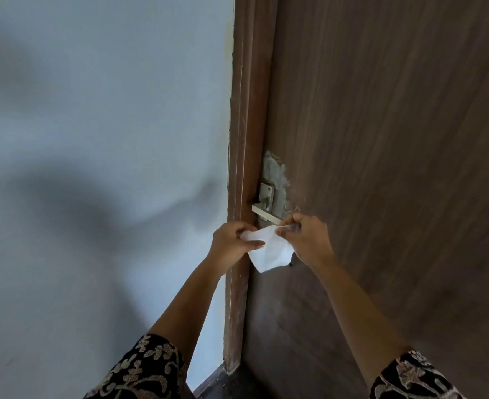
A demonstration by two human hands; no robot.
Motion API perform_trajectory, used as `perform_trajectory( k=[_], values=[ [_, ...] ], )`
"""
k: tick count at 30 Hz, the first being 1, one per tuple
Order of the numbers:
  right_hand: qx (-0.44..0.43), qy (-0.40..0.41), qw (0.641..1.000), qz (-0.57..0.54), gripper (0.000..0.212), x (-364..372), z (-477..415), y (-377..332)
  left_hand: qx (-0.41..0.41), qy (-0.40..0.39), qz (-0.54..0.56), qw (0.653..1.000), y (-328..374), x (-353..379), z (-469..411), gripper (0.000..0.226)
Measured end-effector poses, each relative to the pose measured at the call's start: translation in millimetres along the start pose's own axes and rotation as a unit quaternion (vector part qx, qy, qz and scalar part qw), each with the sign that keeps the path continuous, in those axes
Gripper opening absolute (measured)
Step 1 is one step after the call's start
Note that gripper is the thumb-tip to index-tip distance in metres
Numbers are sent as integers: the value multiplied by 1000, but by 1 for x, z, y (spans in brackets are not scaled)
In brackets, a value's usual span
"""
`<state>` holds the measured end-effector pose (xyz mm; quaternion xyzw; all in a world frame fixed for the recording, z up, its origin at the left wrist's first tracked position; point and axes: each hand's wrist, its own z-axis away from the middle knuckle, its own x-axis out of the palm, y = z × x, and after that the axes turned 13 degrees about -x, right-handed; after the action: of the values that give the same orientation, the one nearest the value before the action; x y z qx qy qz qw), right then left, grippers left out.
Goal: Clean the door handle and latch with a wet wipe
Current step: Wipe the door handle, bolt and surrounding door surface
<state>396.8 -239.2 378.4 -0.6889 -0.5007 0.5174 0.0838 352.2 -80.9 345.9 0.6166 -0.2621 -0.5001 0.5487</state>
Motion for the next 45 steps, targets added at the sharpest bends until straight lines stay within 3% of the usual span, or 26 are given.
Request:
perform_trajectory(
  k=[3, 6, 8, 11, 14, 19, 24, 27, 29, 30, 32, 34, 38, 40, 42, 45],
  values=[
    [-6, 10, 1000, 10, 22, 2, -10, 3, -9, 36, 13, 999, 3, 2, -7, 18],
    [25, -8, 994, -107, 28, 2, -17, 2, -97, -59, 173, 978, 14, -4, -13, 24],
    [92, 21, 970, -224, 22, 6, -21, 0, -159, -109, 271, 943, 22, -4, -15, 29],
    [195, 72, 909, -361, 4, 12, -26, -2, -202, -84, 315, 923, 33, 2, -18, 35],
    [194, 86, 870, -445, 15, 13, -29, 0, -246, -46, 346, 904, 41, 6, -26, 33],
    [109, -5, 876, -470, 25, 14, -41, 8, -261, -25, 394, 881, 46, 5, -43, 39],
    [129, -71, 923, -355, 16, 28, -60, 15, -211, -104, 448, 862, 49, 2, -53, 17],
    [211, -36, 898, -385, 28, 35, -71, 23, -173, -101, 350, 915, 45, 2, -64, 17],
    [176, -83, 906, -376, 38, 36, -77, 30, -122, -62, 219, 966, 38, 5, -75, 25],
    [145, -103, 912, -369, 33, 36, -79, 30, -90, -34, 165, 982, 34, 8, -80, 29],
    [126, -77, 923, -356, 15, 42, -85, 32, -29, 36, 85, 995, 26, 12, -91, 34],
    [138, -12, 932, -334, 16, 50, -95, 37, 10, 100, 25, 995, 20, 17, -99, 34],
    [39, 94, 983, -154, 21, 55, -113, 52, 97, 217, -79, 968, 13, 16, -112, 29],
    [-48, 91, 995, -13, 23, 57, -123, 54, 167, 281, -145, 934, 13, 9, -118, 28],
    [-143, 15, 984, 109, 31, 67, -133, 56, 231, 337, -201, 890, 19, 1, -125, 29],
    [-239, -65, 924, 292, 35, 84, -143, 69, 301, 402, -262, 824, 34, -10, -137, 29]
  ],
)
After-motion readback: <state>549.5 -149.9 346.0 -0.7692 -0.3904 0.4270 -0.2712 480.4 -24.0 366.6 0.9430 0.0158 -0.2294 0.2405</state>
